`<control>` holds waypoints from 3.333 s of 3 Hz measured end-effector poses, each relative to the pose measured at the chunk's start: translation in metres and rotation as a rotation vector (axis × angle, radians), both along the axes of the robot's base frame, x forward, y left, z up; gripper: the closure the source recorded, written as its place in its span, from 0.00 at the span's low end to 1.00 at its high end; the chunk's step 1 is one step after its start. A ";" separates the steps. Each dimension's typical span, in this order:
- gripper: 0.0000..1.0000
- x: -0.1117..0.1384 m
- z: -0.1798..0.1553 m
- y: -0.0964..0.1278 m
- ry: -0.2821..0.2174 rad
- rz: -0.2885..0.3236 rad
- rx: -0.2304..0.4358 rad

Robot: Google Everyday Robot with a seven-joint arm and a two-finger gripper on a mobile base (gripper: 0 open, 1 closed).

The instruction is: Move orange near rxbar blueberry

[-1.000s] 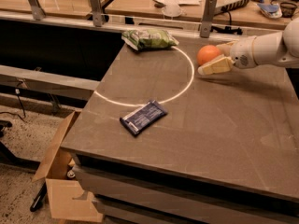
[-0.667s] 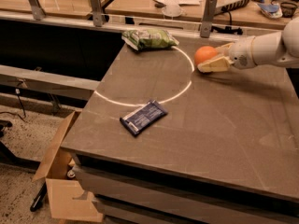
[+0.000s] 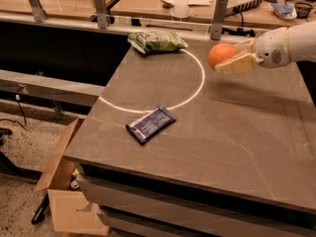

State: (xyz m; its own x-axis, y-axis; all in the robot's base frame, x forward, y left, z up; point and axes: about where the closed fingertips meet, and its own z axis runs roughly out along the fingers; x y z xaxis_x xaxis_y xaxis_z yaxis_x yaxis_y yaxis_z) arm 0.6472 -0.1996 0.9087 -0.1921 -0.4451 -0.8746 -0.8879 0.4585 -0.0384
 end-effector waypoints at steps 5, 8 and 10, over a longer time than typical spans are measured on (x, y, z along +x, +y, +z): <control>1.00 -0.124 -0.031 0.101 0.072 0.166 -0.004; 0.29 -0.144 -0.066 0.134 0.136 0.199 0.005; 0.00 -0.141 -0.074 0.129 0.124 0.168 -0.003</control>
Offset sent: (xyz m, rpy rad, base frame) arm -0.0399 0.0185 0.0046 -0.0012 0.0206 0.0991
